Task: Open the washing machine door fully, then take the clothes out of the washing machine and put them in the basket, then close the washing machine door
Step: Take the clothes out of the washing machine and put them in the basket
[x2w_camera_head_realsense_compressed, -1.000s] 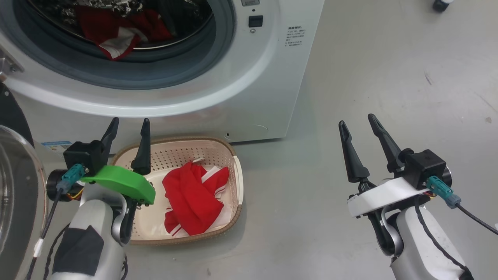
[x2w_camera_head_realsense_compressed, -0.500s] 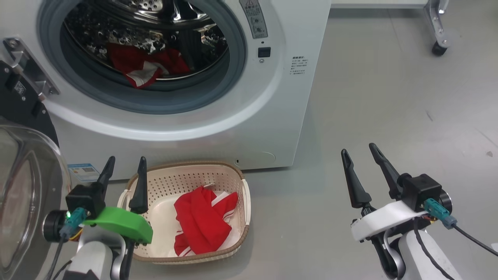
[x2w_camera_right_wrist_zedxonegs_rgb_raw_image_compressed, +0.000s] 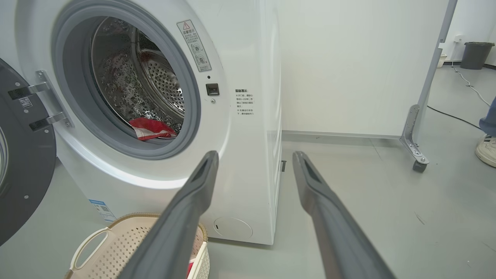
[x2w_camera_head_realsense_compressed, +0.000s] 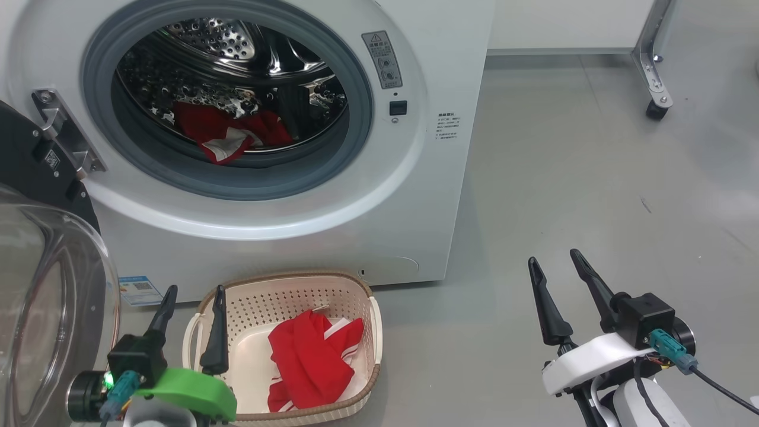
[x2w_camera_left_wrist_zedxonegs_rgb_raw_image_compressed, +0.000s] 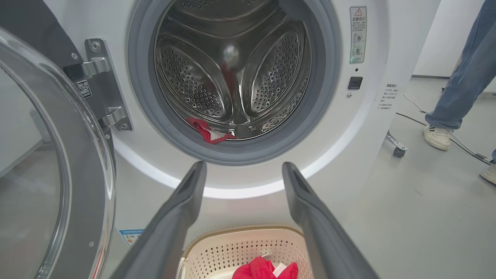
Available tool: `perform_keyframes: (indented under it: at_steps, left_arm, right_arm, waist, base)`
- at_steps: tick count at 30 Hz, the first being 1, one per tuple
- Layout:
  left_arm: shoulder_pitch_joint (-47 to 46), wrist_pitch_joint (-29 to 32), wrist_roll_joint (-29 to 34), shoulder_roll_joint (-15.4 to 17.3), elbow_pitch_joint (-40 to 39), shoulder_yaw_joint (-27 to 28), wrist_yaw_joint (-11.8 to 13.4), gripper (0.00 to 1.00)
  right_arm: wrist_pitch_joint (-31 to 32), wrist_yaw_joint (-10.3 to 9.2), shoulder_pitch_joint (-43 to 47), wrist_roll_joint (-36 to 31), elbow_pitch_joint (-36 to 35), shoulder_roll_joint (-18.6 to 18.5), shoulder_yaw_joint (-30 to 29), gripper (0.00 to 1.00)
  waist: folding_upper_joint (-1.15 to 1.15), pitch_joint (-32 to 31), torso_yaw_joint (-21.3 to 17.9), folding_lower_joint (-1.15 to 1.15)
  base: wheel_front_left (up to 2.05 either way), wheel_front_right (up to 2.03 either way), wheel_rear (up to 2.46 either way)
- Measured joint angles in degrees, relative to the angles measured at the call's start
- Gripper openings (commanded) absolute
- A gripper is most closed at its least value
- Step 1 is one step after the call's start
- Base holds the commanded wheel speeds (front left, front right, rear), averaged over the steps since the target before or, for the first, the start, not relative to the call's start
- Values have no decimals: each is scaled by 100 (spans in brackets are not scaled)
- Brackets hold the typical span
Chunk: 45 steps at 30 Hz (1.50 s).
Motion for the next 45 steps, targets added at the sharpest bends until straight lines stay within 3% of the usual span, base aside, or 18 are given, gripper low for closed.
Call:
perform_keyframes:
  at_steps: [18,45]
  left_arm:
    - [742,186,0,15,-889,4,223,100]
    - [1051,565,16,60,-1695,54,335,100]
  right_arm:
    - [0,0,141,-30,-102,10,-52,100]
    - [0,-10,225,1,-265,18,92,100]
  waist:
    - [0,-93,36,0]
    - [0,2,-70,0]
  base:
    - [0,0,0]
    - [0,0,0]
